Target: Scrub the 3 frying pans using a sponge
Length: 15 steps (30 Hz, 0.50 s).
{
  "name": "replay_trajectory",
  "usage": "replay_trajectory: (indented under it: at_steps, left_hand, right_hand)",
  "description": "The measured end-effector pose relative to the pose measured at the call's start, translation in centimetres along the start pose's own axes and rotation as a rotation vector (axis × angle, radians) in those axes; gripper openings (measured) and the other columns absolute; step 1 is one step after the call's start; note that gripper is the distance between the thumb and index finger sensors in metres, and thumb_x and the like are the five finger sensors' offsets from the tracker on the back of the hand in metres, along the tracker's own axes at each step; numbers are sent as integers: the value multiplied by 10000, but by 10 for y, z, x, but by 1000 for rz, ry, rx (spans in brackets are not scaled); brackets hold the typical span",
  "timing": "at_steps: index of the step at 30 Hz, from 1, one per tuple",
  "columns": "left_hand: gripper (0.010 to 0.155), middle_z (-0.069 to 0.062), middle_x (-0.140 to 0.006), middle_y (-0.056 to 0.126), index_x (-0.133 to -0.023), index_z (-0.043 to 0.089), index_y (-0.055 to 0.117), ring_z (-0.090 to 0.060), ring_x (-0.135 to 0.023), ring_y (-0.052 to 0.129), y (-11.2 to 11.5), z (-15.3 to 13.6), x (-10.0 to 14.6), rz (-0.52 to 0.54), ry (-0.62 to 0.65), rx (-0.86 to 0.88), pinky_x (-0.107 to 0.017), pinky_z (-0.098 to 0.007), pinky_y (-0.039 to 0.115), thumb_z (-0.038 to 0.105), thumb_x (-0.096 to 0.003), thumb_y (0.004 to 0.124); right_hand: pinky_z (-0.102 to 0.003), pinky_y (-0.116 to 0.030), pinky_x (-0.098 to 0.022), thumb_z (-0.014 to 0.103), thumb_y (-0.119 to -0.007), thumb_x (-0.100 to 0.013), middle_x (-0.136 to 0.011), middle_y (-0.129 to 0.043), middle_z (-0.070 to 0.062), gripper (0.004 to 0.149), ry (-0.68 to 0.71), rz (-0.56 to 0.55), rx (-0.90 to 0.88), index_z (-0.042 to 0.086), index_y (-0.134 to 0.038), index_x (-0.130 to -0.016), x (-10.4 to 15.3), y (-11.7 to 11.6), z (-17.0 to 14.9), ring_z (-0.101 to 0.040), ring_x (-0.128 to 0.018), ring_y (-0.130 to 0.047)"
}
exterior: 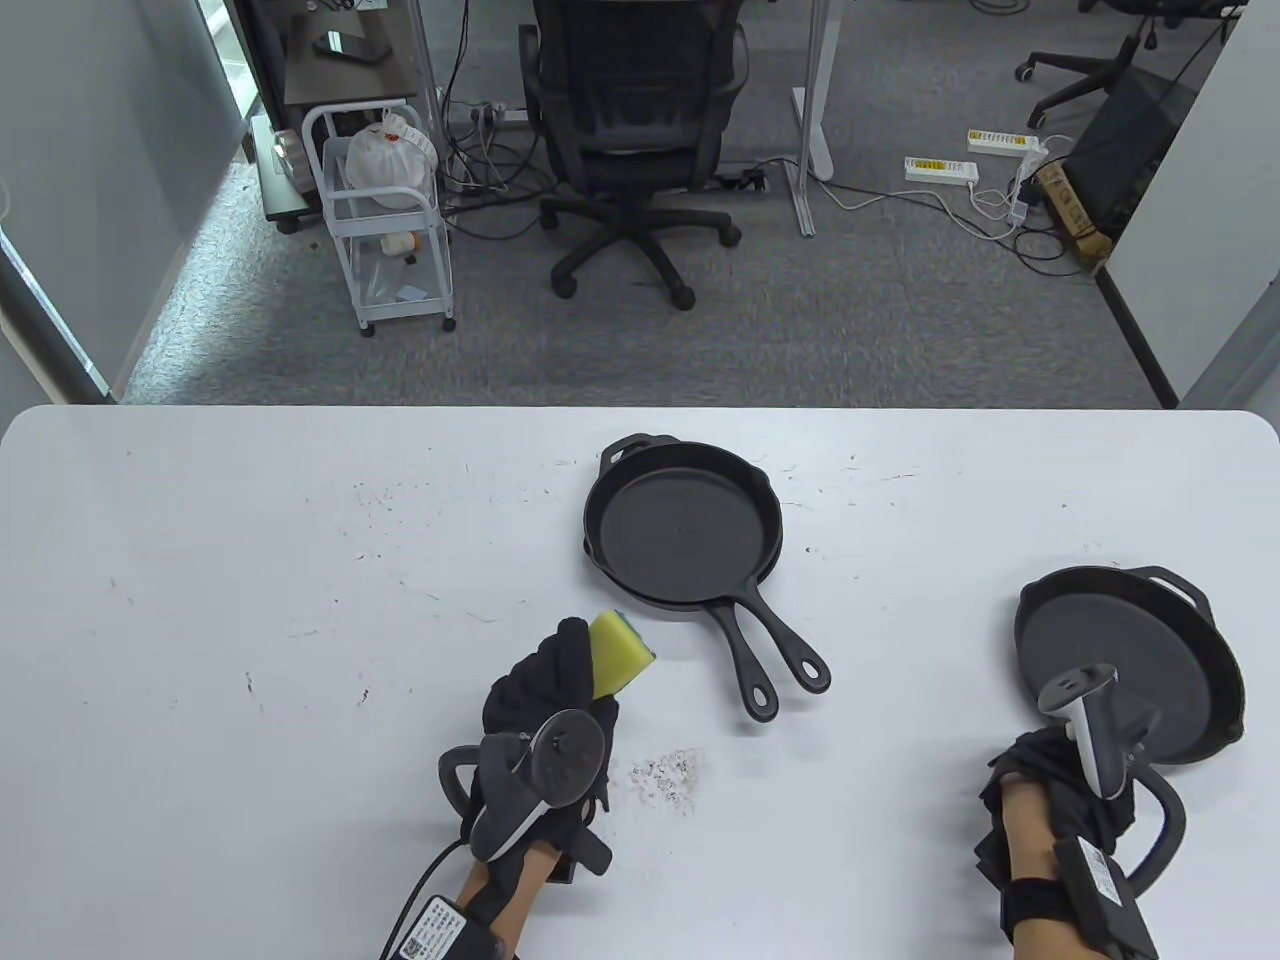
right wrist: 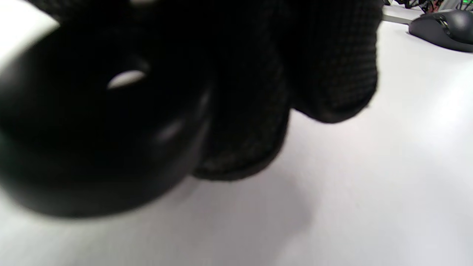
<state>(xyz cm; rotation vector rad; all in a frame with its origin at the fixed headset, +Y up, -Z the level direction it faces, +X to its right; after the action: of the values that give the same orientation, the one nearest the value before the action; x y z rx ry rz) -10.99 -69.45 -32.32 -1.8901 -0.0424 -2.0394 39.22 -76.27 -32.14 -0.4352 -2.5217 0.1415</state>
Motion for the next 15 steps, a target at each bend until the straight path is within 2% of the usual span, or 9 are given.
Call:
replay_trajectory:
  at_steps: [4, 8, 11, 15]
  left_hand:
    - [818, -141, -1141, 694, -1179, 159, 447, -382, -984, 782, 3, 1, 0, -11, 0, -9, -727, -623, 644, 442, -501, 805]
    - [820, -142, -1141, 694, -1180, 157, 445, -382, -984, 782, 8, -1, -1, -29, -4, -10, -726, -623, 645, 445, -501, 803]
    - [820, -140, -1142, 690, -1180, 157, 441, -384, -986, 778, 7, -2, -2, -36, -9, 12, -729, -625, 639, 443, -502, 802]
    - [819, -141, -1143, 689, -1180, 159, 442, -382, -986, 778, 6, -2, -1, -25, -8, 14, -731, -628, 635, 443, -502, 802]
  right_hand:
    - [-397, -982, -74, 499, -857, -407, -304, -1091, 78, 629, 59, -67, -48, -6, -819, -779, -1, 22, 4, -105, 47, -1114]
    - [-407, -976, -104, 501, -855, -404, -321, -1089, 79, 625, 160, -177, -98, 6, -818, -784, 5, 73, 15, -117, 24, -1114]
    - [-409, -968, -143, 505, -844, -404, -342, -1082, 91, 624, 249, -213, -89, 23, -809, -799, 10, 99, 26, -121, -11, -1109]
    - [-435, -942, -214, 490, -810, -412, -382, -1060, 90, 612, 405, -180, -141, 43, -786, -829, 15, 102, 39, -141, -69, -1085]
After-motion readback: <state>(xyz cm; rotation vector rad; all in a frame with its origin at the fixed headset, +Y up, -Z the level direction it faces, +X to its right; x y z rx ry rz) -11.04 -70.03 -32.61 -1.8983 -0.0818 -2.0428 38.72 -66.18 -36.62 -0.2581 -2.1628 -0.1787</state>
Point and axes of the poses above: the tracker on the back of each hand, its own z axis roughly to the thumb side, its own x axis roughly from the fingertips to the wrist, y = z × x, the point moved 5 cm from there along -x, roughly from the wrist to the fingertips
